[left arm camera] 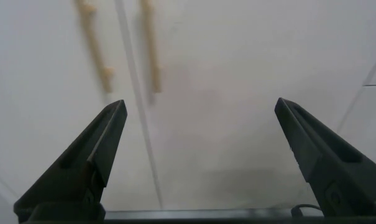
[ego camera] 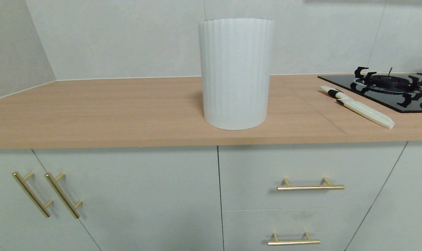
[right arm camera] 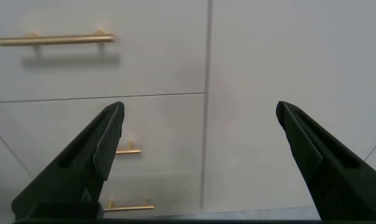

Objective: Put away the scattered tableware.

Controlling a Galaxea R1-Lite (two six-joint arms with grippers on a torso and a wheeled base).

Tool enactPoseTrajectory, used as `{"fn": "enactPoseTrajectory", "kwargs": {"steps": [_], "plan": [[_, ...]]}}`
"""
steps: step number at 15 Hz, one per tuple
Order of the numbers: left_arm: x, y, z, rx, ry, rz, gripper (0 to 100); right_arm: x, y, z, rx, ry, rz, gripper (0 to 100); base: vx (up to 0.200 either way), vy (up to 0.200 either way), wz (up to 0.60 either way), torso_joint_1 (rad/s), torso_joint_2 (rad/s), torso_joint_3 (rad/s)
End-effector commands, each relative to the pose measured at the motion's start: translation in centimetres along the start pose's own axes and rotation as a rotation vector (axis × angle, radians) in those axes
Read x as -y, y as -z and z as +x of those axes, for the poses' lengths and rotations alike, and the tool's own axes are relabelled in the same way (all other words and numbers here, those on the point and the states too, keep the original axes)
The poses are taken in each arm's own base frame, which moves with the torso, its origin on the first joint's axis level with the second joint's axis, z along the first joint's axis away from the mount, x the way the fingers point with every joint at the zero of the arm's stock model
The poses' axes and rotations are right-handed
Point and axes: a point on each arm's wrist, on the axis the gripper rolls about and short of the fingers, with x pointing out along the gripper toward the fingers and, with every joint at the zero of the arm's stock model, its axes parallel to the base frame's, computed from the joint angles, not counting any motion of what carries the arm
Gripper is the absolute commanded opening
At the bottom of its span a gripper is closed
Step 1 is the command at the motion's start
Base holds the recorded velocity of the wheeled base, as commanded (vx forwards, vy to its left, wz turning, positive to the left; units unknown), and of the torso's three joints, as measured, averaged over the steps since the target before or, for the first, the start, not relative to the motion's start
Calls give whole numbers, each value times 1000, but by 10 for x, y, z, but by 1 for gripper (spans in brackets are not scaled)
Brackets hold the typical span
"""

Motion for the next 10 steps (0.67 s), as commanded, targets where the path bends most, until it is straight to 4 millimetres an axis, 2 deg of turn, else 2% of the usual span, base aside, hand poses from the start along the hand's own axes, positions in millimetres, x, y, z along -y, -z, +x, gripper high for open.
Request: {"fn": "enactPoseTrajectory", "kwargs": {"steps": [1,10], "plan": [[0,0,0,-2,-1,0,100,0,0,0,-1,1,-1,100,0,0,0,0,0,0],[0,0,0,-2,-2,0,100,0,0,0,-1,1,-1,100,0,0,0,0,0,0]]}}
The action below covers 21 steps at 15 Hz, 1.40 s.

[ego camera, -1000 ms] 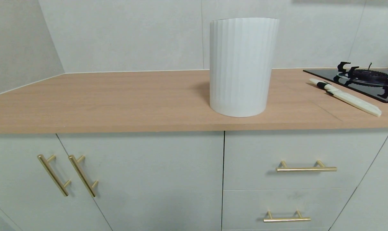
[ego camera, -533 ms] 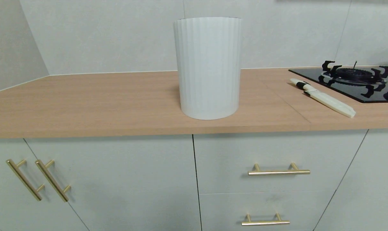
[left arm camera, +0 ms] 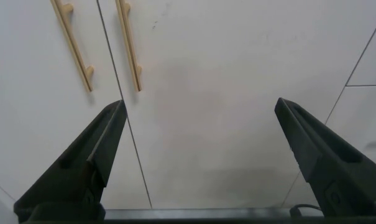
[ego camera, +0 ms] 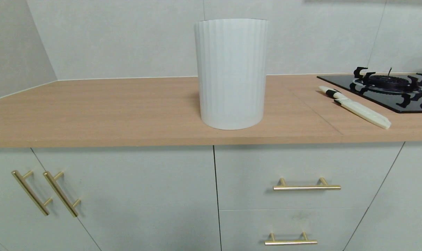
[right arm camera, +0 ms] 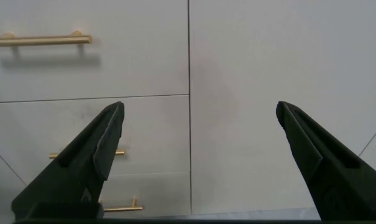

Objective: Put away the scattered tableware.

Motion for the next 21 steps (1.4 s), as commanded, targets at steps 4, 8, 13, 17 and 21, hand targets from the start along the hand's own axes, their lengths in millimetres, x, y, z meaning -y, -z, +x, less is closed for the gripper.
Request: {"fn": "enactPoseTrajectory", "kwargs": {"steps": [4,8,13,17,21], "plan": [[0,0,0,-2,0,0,100,0,0,0,-1,0,-1,100,0,0,0,21,-131,-109],[0,0,0,0,0,0,100,0,0,0,-1,0,-1,100,0,0,0,112,-372,-305],[0,0,0,-2,0,0,100,0,0,0,-1,0,-1,100,0,0,0,159,-477,-302],[0,0,0,0,0,0,100,0,0,0,-1,0,-1,100,0,0,0,184,-475,-295],[0,0,0,-2,0,0,100,0,0,0,-1,2,-1,100,0,0,0,206,-491,-287]]}}
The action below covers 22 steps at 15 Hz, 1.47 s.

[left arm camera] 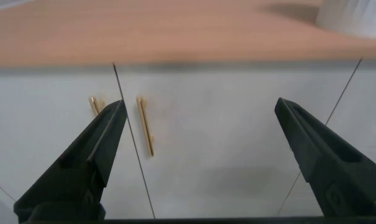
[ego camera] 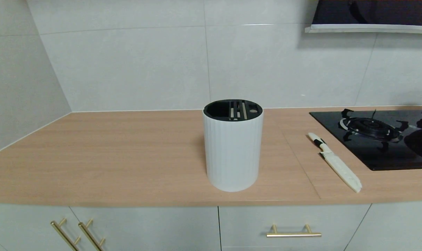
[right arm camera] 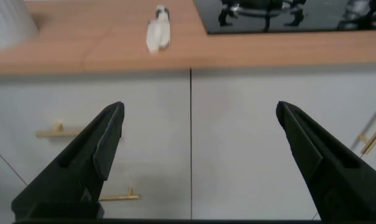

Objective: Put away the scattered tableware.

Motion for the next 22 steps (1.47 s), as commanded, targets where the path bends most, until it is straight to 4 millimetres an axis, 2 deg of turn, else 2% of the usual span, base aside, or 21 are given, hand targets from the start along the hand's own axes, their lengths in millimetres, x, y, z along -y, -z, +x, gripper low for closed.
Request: {"fn": "enactPoseTrajectory", "kwargs": {"steps": [1,16,22], "plan": [[0,0,0,-2,0,0,100,0,0,0,-1,-1,0,100,0,0,0,217,-496,-286],[0,0,0,-2,0,0,100,0,0,0,-1,-1,0,100,0,0,0,252,-544,-297],[0,0,0,-2,0,0,100,0,0,0,-1,1,0,100,0,0,0,42,-87,-47]]}}
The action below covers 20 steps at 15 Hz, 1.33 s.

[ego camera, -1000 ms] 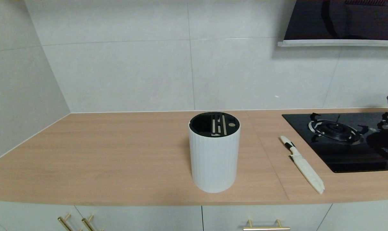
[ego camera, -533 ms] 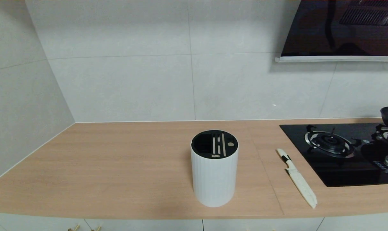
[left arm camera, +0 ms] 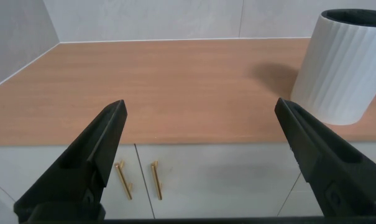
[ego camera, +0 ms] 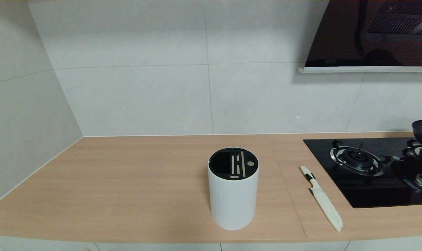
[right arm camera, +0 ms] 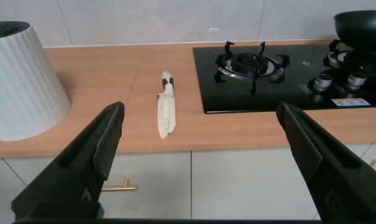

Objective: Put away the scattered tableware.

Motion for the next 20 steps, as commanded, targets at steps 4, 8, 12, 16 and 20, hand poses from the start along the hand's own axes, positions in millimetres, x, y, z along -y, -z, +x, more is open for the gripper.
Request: {"fn": "enactPoseTrajectory", "kwargs": {"steps": [4,8,12,16,20], "plan": [[0,0,0,-2,0,0,100,0,0,0,-1,0,-5,100,0,0,0,0,0,0],[0,0,0,0,0,0,100,1,-43,-10,121,-9,22,100,0,0,0,0,0,0],[0,0,0,-2,0,0,100,-5,-89,43,-234,-155,-16,100,0,0,0,0,0,0],[0,0,0,-2,0,0,100,-22,-100,117,-526,-203,-112,100,0,0,0,0,0,0],[0,0,0,-2,0,0,100,-43,-88,187,-746,-243,-160,100,0,0,0,0,0,0]]}}
